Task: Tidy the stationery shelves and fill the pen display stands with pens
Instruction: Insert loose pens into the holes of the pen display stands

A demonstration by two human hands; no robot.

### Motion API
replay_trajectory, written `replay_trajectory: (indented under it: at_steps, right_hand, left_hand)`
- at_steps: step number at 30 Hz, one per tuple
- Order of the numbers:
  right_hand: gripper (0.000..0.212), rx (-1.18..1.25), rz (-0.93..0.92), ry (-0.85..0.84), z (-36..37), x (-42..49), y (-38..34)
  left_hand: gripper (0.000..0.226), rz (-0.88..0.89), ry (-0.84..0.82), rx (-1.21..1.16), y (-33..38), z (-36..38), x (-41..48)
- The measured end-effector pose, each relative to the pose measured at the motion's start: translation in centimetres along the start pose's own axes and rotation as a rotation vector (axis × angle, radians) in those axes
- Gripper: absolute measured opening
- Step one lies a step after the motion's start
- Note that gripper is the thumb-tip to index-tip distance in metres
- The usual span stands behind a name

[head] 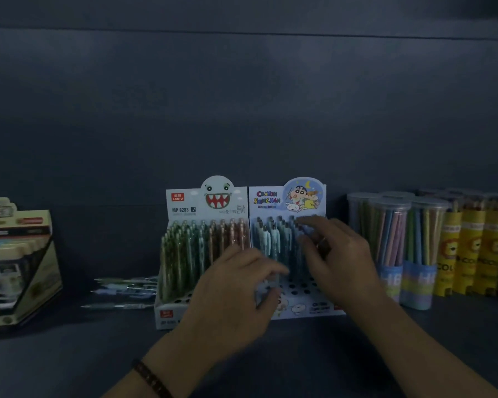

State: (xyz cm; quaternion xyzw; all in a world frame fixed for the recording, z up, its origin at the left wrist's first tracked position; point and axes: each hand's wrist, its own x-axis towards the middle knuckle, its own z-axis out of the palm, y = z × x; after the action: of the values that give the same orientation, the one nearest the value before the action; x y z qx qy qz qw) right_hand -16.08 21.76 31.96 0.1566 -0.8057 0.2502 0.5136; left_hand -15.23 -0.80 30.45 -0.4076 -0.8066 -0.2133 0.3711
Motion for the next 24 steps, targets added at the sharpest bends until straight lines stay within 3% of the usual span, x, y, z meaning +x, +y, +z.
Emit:
replay_trajectory:
  at_steps: [6,9,14,17,20,24]
  right_hand:
    - [0.014,0.036,-0.065,-0.010,0.8,1.0,-4.6]
    - [0.007,0.189,-0.074,-0.044,2.5,1.9,-9.2]
    - [0.011,0.330,-0.008,-0.039,7.3,2.3,-14.4]
    - [0.013,0.345,0.006,-0.006,9.5,0.7,-15.0]
    - [0.011,0.297,-0.026,-0.073,10.4,-0.8,-14.8]
    - [0.016,0.311,0.023,-0.073,10.1,-1.0,-14.0]
  left_hand:
    - [0.012,-0.021,0.431,-0.082,-3.8,-7.3,0.9]
    - [0.003,-0.041,0.526,0.042,-7.5,-11.1,-0.6]
    - [0.027,-0.167,0.264,0.190,-14.0,-11.6,-5.7]
    - [0.040,-0.234,0.032,0.146,-16.3,-10.4,-8.6]
    - [0.037,-0.313,-0.112,0.040,-17.9,-10.2,-10.2]
    - [0.031,-0.426,-0.174,-0.004,-19.3,-10.7,-11.2]
